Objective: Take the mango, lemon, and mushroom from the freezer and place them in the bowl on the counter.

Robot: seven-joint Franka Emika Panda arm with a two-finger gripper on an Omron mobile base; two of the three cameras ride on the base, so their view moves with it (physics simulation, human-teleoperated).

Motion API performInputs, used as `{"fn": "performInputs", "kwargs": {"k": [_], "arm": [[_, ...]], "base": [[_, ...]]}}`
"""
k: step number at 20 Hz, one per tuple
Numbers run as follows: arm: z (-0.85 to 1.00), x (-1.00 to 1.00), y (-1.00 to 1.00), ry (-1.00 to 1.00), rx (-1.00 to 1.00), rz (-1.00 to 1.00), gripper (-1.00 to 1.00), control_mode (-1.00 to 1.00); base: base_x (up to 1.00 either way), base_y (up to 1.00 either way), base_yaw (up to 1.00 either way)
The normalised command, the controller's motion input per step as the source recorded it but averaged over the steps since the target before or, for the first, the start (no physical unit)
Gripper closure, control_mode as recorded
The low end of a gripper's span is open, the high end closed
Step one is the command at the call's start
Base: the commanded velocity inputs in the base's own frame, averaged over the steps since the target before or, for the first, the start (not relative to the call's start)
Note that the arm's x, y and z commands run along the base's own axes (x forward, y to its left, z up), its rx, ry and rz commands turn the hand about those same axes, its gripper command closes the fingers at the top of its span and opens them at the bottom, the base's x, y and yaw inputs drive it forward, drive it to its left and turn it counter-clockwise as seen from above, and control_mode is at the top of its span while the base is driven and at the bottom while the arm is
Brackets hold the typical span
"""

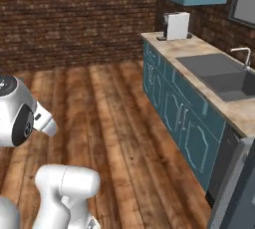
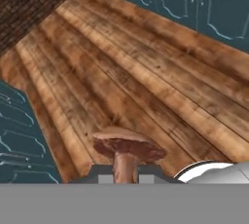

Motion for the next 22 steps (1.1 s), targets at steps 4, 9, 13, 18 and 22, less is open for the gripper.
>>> {"fn": "performInputs", "kwargs": {"k": [4, 9, 13, 18, 22], "arm": [[0.00, 0.00, 0.00, 0.00, 0.00, 0.00, 1.00, 1.00], [0.00, 0.00, 0.00, 0.00, 0.00, 0.00, 1.00, 1.00], [0.00, 0.00, 0.00, 0.00, 0.00, 0.00, 1.00, 1.00], [0.00, 0.00, 0.00, 0.00, 0.00, 0.00, 1.00, 1.00], [0.00, 0.00, 0.00, 0.00, 0.00, 0.00, 1.00, 1.00]], "base": [[0.95, -0.26, -0.59], [0.78, -0.01, -0.65], [0.36, -0.02, -0.81], [0.44, 0.00, -0.78], [0.94, -0.01, -0.66]]}}
